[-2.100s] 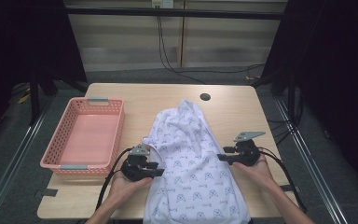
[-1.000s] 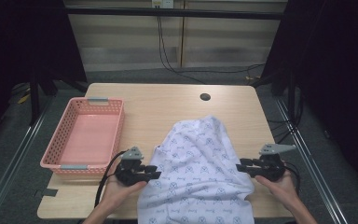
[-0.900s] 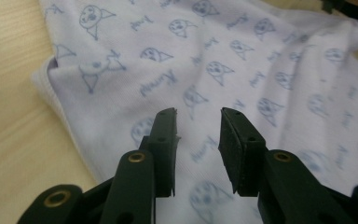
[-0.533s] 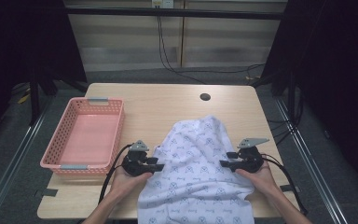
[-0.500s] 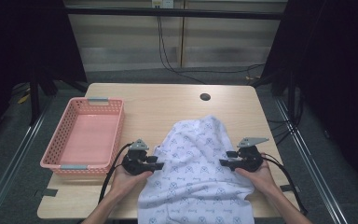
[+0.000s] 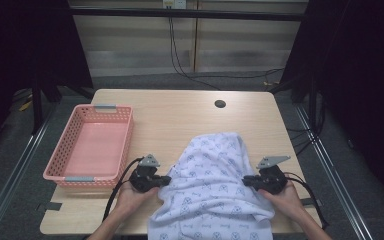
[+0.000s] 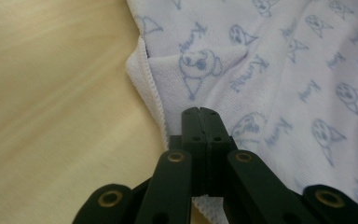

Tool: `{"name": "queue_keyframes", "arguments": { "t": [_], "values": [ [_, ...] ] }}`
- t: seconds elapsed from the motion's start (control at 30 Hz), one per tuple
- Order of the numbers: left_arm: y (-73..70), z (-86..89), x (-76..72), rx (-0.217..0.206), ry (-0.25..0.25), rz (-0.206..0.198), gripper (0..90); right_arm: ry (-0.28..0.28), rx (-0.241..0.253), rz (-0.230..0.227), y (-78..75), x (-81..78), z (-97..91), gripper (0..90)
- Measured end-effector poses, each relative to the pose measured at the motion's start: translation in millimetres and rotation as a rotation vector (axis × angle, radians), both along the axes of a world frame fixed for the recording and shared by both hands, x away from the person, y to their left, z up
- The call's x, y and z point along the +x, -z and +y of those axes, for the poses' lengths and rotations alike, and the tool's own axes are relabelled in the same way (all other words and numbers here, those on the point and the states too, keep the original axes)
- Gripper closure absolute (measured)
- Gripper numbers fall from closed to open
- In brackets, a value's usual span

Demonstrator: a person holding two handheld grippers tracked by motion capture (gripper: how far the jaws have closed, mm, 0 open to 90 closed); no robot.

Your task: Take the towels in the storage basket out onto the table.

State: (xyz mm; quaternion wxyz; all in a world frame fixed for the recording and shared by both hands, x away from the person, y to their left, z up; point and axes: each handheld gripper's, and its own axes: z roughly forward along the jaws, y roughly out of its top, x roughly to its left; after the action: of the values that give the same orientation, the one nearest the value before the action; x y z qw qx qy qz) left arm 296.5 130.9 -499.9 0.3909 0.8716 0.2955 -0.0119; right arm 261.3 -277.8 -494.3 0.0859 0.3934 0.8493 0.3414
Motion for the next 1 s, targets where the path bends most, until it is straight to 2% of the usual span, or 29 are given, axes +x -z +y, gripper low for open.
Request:
{"name": "queue_keyframes", "arguments": {
  "t": [0.07,0.17,0.27,0.3,0.33,0.37,0.4,0.43,0.47,0.5,0.53,0.57,0.6,0.67,0.7,0.73,0.8,0.83,0.87,0.93,0.97,1.0],
  "values": [
    [-1.2,-0.3,-12.3,0.002,0.023,0.014,90.0,-0.011,0.008,0.029,-1.7,-14.1,-3.2,82.2],
    [-3.4,0.9,-35.1,0.011,0.079,0.044,90.0,-0.037,0.015,0.049,-2.6,-31.1,-4.1,82.0],
    [-5.7,4.7,-57.8,0.021,0.119,0.073,89.9,-0.084,0.013,0.080,-5.3,-52.7,0.2,81.9],
    [-5.8,6.6,-61.8,0.017,0.132,0.083,89.4,-0.102,0.006,0.077,-6.3,-59.5,1.6,81.6],
    [-6.6,9.6,-66.9,-0.007,0.127,0.079,88.2,-0.118,-0.005,0.075,-8.0,-64.3,2.6,80.5],
    [-8.7,12.1,-67.2,-0.022,0.125,0.070,85.2,-0.121,0.004,0.049,-11.4,-68.2,3.6,77.6],
    [-11.1,13.5,-65.1,-0.043,0.110,0.066,81.6,-0.096,0.031,0.047,-15.4,-68.5,2.7,74.6],
    [-12.9,14.2,-60.0,-0.075,0.092,0.062,78.9,-0.081,0.072,0.026,-19.2,-67.0,0.3,72.8],
    [-15.3,13.7,-53.3,-0.085,0.073,0.056,77.7,-0.064,0.107,-0.006,-23.1,-64.2,-2.3,69.9],
    [-17.0,11.2,-45.6,-0.097,0.055,0.047,74.7,-0.012,0.133,-0.059,-30.0,-51.5,-8.0,65.9],
    [-18.2,8.7,-39.2,-0.103,0.045,0.041,74.7,-0.012,0.133,-0.059,-30.0,-51.5,-8.0,65.9],
    [-18.5,2.2,-27.2,-0.118,0.026,0.042,73.1,0.001,0.136,-0.075,-31.9,-44.9,-9.5,64.7],
    [-18.8,-5.1,-15.7,-0.119,0.004,0.040,71.6,0.022,0.139,-0.101,-34.8,-32.0,-11.3,60.2],
    [-17.5,-16.4,-1.0,-0.115,-0.005,0.044,64.0,0.045,0.148,-0.118,-39.1,-3.7,-11.5,56.2],
    [-16.0,-22.5,6.3,-0.098,-0.009,0.046,58.4,0.056,0.149,-0.143,-40.9,17.4,-7.9,52.6],
    [-14.3,-26.6,10.8,-0.081,-0.019,0.041,58.4,0.056,0.149,-0.143,-40.9,17.4,-7.9,52.6],
    [-7.8,-35.2,20.3,-0.080,-0.039,0.060,55.0,0.068,0.143,-0.141,-39.1,40.3,-0.8,48.1],
    [-5.8,-38.2,21.9,-0.071,-0.033,0.067,53.3,0.069,0.151,-0.143,-37.3,49.4,3.2,48.1],
    [-4.1,-41.2,22.2,-0.080,-0.013,0.074,51.9,0.059,0.155,-0.128,-34.6,58.5,6.5,46.9],
    [-2.7,-46.0,21.7,-0.054,-0.007,0.081,54.7,0.066,0.151,-0.087,-28.7,71.8,12.8,45.3],
    [-0.6,-48.4,21.9,-0.052,-0.012,0.098,58.0,0.063,0.155,-0.075,-25.7,75.4,14.4,46.0],
    [-0.6,-50.3,19.8,-0.058,-0.015,0.083,67.0,0.068,0.160,-0.057,-21.8,78.4,16.0,51.0]
  ]
}}
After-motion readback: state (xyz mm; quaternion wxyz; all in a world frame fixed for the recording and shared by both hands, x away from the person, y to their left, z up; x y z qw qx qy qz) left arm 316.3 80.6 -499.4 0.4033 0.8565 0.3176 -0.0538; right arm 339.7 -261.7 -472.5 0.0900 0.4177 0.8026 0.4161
